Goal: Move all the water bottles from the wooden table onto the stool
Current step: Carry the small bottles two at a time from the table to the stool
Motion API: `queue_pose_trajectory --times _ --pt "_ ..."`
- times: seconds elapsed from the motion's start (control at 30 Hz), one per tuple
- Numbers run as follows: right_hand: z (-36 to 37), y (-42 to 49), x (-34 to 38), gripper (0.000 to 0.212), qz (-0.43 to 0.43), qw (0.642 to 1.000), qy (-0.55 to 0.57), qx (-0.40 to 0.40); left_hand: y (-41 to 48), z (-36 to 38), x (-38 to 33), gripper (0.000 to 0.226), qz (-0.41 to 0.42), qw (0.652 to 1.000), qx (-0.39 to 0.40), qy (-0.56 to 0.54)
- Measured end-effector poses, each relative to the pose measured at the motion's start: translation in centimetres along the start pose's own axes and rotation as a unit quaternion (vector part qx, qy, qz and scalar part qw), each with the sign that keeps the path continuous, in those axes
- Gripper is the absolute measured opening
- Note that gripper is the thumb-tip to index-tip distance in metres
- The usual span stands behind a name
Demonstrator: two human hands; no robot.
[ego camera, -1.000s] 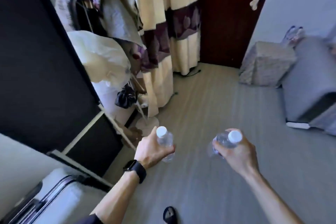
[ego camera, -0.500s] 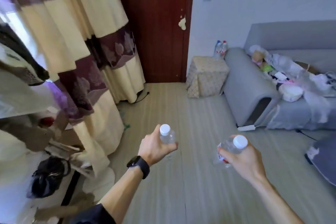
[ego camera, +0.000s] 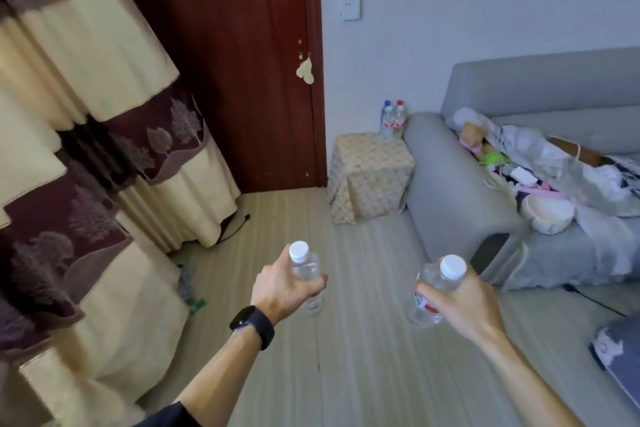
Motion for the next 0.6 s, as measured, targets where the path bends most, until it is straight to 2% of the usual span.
queue_pose_trajectory --times 0.2,0.33,0.53,0.6 --pt "1.4 12.2 2.4 0.049 0.007 1.0 -0.012 0.007 11.0 2.6 -4.4 0.048 -0.01 1.0 -0.002 0.005" --pt "4.0 20.0 3.3 0.054 0.014 1.0 -0.018 0.011 19.2 4.6 -6.8 0.047 0.004 1.0 0.007 0.009" --pt "6.8 30.7 5.6 0.045 0.031 0.999 0.006 0.019 32.1 7.4 -10.8 0.046 0.005 1.0 0.026 0.007" --pt "7.2 34.3 6.0 0.052 0.039 0.999 0.015 0.012 36.1 8.6 -12.5 0.045 0.01 0.999 0.043 0.004"
Point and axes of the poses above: each hand's wrist, its own y-axis towards the middle knuckle, its own z-axis out of the palm, x = y × z, the point moved 7 cm from there along y, towards the middle knuckle, and after that the axes turned 5 degrees about -x, right-handed, at the moved point
